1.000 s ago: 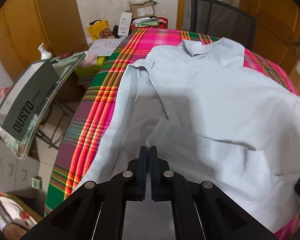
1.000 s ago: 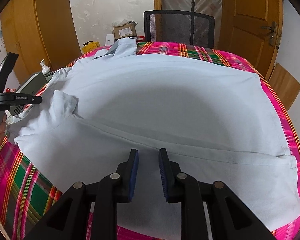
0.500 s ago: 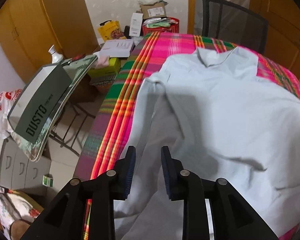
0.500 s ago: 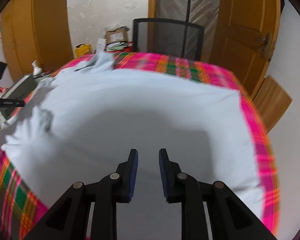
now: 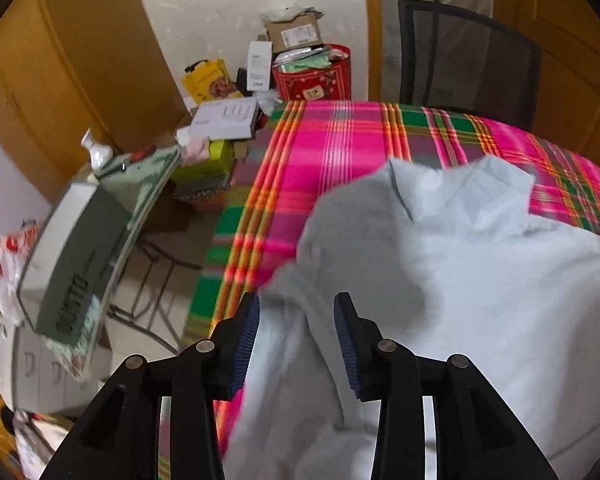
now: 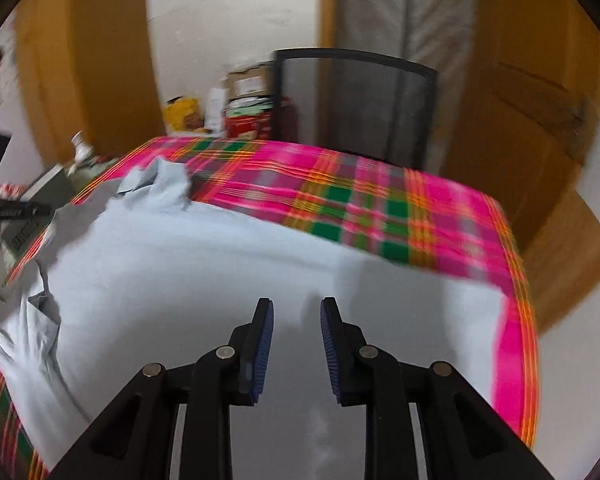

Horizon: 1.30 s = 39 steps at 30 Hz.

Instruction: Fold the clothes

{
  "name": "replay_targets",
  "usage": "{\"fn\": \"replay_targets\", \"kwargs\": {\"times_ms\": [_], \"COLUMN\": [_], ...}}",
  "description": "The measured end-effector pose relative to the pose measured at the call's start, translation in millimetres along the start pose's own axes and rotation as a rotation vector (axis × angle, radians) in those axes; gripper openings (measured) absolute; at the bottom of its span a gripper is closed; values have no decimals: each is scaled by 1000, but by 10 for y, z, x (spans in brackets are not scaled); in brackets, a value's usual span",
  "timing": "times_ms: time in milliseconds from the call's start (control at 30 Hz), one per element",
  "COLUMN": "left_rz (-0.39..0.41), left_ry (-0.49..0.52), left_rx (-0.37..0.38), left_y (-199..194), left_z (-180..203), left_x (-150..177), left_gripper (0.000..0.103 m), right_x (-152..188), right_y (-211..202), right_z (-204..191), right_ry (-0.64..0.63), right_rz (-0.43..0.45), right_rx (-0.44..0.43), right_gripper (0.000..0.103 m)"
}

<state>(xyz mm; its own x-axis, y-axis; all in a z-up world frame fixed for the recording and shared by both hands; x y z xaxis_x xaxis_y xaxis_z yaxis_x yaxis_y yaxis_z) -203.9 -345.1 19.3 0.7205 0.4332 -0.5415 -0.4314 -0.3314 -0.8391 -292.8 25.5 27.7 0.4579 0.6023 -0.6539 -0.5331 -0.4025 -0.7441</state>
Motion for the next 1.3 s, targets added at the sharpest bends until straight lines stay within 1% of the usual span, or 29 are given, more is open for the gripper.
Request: {"fn": "replay_targets", "kwargs": {"times_ms": [67,100,167,300,433,567,667,767,867,900,933,1033,1100,1133,1200,1300], "left_rz": [0,-1,-7,-38,-70,-98,-108,-100,-91,-90,-90,-92,-97,-100,-84,-81], "left_ry": [34,35,45,87,129,120,102,100,94,91,87,78,89,95,121,125], "left_rx": [-34,-41,-34,-30,-25,-25,-5,17,37,57,77,127,153,164,143,141], "left_y": [93,144,256,465,672,859,952,1007,1028,1031,1033,1040,1042,1042,1025,968], "left_z": [17,13,13,75,136,172,189,205,214,214,213,188,196,200,199,103], "left_x": [-149,-222,-304,-374,-443,-476,-518,-570,-593,-591,-589,-585,-581,-579,-563,-541], "left_gripper": [41,40,41,41,41,41,41,41,41,41,40,33,19,18,20,21], "right_x": [-196,-253,-357,-378,-379,-379,-399,-436,-457,-456,-451,-429,-412,-403,-384,-383], "right_y": [209,294,469,746,918,1043,1121,1161,1199,1205,1207,1217,1208,1198,1177,1186], "right_z": [-83,-116,-170,-85,68,78,74,79,79,82,89,124,131,124,110,111], "right_ry": [-46,-63,-93,-92,-50,-57,-67,-76,-76,-72,-67,-28,-3,-3,-4,7], "right_rz": [-8,-20,-45,-98,-123,-143,-144,-144,-138,-135,-132,-120,-115,-114,-112,-118], "right_rx": [-3,-10,-24,-16,-2,0,4,18,11,5,-3,-37,-44,-38,-25,-22], "right_gripper": [26,27,29,31,34,35,36,36,36,36,36,36,36,36,36,36]}}
Point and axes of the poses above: each gripper's, at about its wrist camera, not at the fingertips, and y roughly the way its jaws point, z to its right, x to its underside, the point moved 5 cm from there along y, roughly the way its jaws point, and after that the axes turned 11 degrees about -y, right-handed, at the moved point
